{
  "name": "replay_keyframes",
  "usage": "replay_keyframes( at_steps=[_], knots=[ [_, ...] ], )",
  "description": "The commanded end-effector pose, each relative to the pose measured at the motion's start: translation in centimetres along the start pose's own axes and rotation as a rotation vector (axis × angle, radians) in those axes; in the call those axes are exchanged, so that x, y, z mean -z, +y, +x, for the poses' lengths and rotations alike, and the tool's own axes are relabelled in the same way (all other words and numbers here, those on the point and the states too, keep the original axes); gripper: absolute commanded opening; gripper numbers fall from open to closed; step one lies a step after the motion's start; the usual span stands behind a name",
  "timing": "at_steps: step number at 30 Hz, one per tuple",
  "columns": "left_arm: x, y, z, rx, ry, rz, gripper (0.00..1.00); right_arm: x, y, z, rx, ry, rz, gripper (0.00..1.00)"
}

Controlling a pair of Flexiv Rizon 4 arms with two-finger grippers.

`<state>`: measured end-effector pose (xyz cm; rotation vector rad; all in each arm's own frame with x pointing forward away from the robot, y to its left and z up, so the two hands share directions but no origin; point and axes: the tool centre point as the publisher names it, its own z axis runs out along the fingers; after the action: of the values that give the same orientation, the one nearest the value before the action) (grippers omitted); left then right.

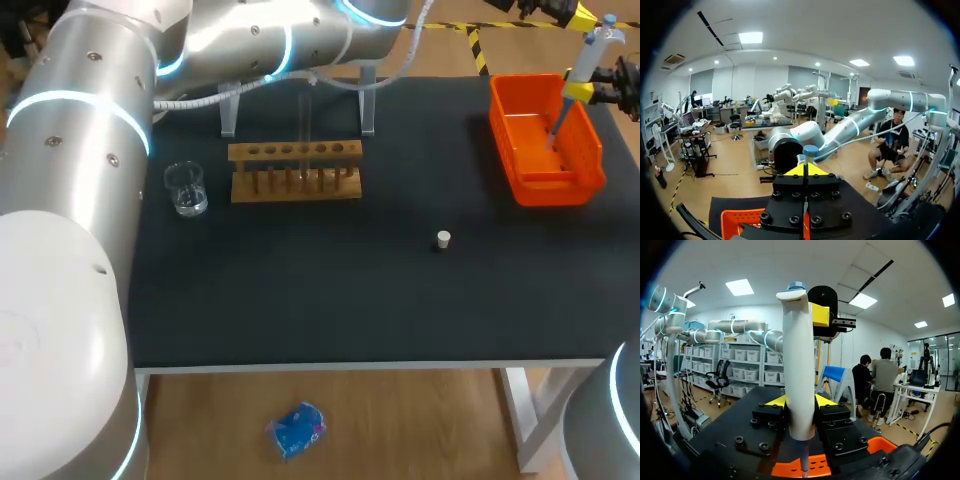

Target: Invert the test tube, pick up the pipette, mount the tip to pipette, aspirate from beaker and dispense into the tube, eject the tip, return the pipette, and cap with the stopper.

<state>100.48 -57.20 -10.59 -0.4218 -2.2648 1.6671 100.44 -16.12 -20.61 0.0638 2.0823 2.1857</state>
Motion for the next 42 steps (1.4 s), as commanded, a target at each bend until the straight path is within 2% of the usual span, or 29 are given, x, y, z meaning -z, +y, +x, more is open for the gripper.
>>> replay_keyframes(
  at_steps=[1, 17, 29, 42],
  knots=[
    [-1.0, 1.1, 0.2, 0.003, -0.005, -0.007, 0.0, -0.1, 0.8, -0.3, 0.0, 0.005, 0.0, 0.0],
    [-1.4, 1.8, 0.4, -0.017, -0.043, -0.004, 0.0, -0.1, 0.8, -0.3, 0.0, 0.005, 0.0, 0.0],
    [0.3, -0.8, 0.8, -0.084, -0.101, 0.004, 0.0, -0.1, 0.8, -0.3, 0.0, 0.005, 0.0, 0.0],
    [2.0, -5.1, 0.8, -0.156, -0.129, -0.033, 0.0, -0.1, 0.8, -0.3, 0.0, 0.005, 0.0, 0.0]
  ],
)
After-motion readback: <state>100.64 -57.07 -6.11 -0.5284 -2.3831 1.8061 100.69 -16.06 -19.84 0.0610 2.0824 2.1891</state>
